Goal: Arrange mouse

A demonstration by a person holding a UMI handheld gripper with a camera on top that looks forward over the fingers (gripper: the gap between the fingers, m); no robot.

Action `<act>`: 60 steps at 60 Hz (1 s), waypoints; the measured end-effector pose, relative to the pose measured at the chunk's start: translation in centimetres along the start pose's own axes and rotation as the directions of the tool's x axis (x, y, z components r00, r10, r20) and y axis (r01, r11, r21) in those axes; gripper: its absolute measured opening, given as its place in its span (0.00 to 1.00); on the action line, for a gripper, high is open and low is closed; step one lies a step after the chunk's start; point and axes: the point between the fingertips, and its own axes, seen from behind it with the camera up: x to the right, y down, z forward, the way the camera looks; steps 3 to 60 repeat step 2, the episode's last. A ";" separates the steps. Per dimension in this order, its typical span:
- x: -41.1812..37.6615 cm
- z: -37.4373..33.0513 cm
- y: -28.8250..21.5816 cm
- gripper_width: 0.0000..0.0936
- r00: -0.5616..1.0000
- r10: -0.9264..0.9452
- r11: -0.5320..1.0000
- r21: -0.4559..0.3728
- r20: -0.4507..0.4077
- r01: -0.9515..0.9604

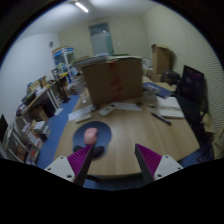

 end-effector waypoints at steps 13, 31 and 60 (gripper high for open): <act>2.3 -1.1 0.7 0.89 0.999 0.004 1.000 -0.003 -0.035 -0.004; 2.3 -1.1 0.7 0.89 0.999 0.004 1.000 -0.003 -0.035 -0.004; 2.3 -1.1 0.7 0.89 0.999 0.004 1.000 -0.003 -0.035 -0.004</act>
